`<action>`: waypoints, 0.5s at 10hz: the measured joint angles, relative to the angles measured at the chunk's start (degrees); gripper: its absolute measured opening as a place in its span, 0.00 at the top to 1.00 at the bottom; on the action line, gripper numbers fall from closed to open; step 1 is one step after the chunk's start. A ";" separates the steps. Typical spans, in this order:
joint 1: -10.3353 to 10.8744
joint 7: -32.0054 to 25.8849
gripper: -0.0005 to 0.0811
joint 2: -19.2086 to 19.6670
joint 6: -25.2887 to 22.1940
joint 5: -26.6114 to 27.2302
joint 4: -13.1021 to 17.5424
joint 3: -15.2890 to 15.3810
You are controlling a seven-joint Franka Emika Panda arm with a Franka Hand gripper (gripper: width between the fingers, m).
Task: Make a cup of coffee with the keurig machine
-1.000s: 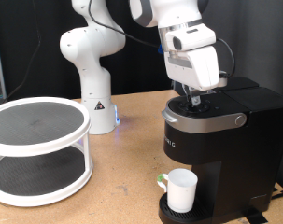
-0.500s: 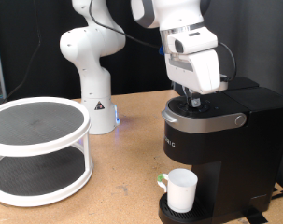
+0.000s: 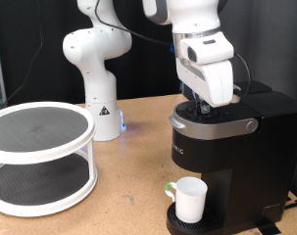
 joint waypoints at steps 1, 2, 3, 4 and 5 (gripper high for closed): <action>-0.10 -0.04 0.98 1.28 -3.89 1.24 2.15 -0.38; -0.30 -0.06 0.98 2.67 -7.60 2.08 4.33 -0.66; -0.38 -0.06 0.98 3.93 -10.78 2.53 6.26 -0.93; -0.55 -0.06 0.98 4.91 -12.73 2.74 7.61 -1.02; -0.58 -0.06 0.98 5.40 -13.18 2.92 8.24 -1.07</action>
